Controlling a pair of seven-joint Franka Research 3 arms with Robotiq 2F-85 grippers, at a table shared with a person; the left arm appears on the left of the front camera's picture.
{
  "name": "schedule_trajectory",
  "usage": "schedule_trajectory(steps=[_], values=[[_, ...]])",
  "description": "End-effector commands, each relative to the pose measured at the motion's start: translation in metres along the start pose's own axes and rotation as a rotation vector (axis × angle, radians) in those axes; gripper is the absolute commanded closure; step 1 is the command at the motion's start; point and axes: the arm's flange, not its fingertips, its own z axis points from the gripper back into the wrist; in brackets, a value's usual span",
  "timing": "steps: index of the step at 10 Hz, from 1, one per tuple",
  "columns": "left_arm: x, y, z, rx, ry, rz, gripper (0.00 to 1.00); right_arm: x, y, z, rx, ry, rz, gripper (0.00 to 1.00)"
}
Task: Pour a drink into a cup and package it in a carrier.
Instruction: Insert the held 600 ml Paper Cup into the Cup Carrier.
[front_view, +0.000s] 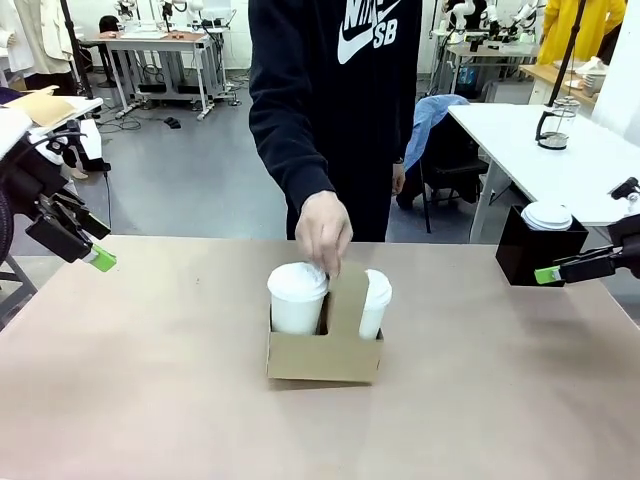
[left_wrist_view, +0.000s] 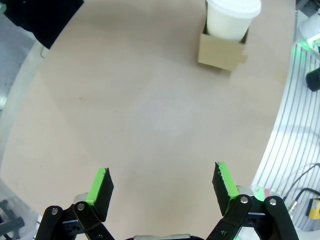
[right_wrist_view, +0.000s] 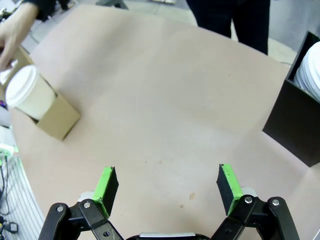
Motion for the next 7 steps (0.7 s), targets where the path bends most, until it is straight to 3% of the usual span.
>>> schedule_trajectory(steps=[1,7], values=[[-0.0012,0.0003,0.0013,-0.013,-0.016,-0.004,0.0,0.0004,-0.0002,0.001,-0.006,0.003,0.011,0.0],[-0.0012,0.0003,0.0013,-0.013,-0.016,-0.004,0.0,0.0004,-0.0002,0.001,-0.006,0.003,0.011,0.0]])
